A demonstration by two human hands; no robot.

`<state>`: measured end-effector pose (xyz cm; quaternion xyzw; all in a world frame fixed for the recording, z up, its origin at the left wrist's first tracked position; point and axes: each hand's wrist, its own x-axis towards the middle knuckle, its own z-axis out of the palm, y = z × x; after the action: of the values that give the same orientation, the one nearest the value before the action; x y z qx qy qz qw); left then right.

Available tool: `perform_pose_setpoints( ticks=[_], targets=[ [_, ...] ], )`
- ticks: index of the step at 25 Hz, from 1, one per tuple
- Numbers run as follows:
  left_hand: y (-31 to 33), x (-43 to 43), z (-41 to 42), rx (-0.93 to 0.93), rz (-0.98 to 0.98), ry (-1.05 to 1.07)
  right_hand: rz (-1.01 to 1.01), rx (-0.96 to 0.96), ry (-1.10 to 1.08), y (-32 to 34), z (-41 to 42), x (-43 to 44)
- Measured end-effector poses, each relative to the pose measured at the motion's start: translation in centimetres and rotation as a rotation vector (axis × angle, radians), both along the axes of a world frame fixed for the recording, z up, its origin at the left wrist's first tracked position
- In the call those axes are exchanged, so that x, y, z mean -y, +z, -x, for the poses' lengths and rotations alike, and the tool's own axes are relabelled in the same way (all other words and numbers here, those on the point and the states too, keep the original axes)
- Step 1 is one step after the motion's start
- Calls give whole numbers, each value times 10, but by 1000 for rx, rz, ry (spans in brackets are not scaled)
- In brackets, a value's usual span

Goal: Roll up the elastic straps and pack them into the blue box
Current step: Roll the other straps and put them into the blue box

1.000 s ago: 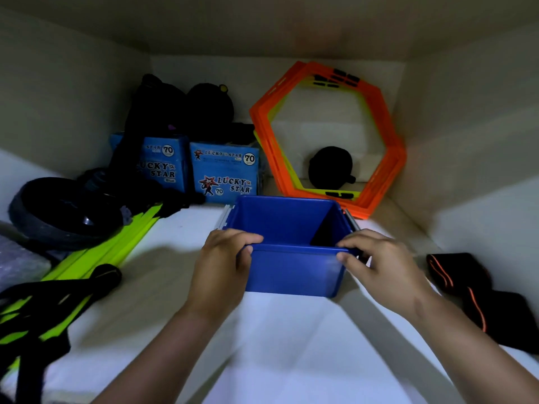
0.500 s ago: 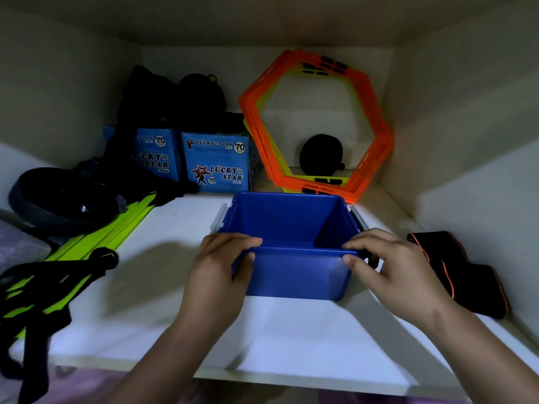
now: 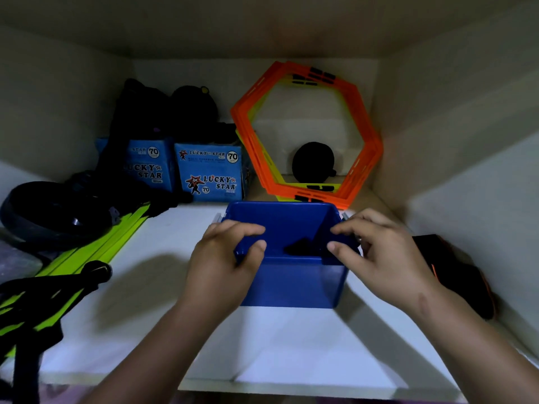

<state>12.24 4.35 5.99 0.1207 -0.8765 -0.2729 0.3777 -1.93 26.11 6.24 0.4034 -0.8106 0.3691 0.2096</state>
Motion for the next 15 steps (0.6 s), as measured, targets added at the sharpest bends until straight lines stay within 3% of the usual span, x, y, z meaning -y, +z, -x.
perform_pose_setpoints(
  ticks=[6, 15],
  targets=[
    [25, -30, 38, -95, 5, -185, 51, -7, -47, 24, 10, -15],
    [43, -139, 110, -7, -10, -435, -20, -35, -352, 25, 31, -113]
  ],
)
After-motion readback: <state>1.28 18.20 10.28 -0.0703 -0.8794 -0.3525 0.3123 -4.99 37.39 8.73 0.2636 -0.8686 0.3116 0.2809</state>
